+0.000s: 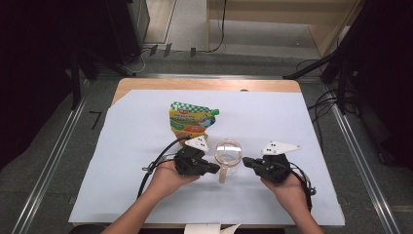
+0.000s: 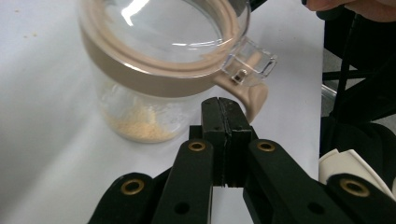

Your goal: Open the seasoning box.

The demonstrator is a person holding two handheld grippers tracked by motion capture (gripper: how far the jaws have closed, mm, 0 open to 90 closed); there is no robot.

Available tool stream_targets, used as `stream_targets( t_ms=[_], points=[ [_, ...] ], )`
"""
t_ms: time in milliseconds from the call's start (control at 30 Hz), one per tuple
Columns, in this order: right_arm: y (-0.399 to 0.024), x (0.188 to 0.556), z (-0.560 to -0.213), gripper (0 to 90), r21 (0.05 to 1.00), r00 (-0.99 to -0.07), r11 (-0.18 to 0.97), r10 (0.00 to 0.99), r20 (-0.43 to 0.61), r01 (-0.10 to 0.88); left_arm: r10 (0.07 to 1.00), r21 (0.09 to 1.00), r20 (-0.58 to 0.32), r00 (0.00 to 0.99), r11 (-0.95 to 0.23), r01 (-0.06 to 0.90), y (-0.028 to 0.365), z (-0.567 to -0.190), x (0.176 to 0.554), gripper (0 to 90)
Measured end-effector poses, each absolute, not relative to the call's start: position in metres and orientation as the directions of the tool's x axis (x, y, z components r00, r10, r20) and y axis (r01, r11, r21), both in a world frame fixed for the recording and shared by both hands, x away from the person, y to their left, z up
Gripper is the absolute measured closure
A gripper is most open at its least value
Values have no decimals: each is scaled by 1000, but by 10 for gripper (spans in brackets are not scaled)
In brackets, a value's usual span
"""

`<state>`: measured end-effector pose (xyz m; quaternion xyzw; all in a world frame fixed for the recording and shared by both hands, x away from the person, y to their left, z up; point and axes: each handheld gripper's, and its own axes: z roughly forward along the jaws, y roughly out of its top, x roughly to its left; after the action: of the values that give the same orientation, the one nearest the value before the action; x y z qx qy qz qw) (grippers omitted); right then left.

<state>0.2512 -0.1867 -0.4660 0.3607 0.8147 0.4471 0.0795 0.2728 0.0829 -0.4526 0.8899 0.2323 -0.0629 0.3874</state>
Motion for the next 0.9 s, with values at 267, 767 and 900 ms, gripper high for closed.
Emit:
stream_targets(
  t_ms=[267,767,900],
  points=[
    [-185,252,-467,900,779,-724,345,662,193,523,367,647,-281,887,-610,458,77,-456,271,900],
    [-182,258,-471,900,759,-708,358,682,185,543,345,651,-311,886,-602,463,59,-462,265,900],
    [-181,260,-471,900,762,-707,353,681,189,543,327,653,-311,893,-609,450,55,-463,263,900]
  ],
)
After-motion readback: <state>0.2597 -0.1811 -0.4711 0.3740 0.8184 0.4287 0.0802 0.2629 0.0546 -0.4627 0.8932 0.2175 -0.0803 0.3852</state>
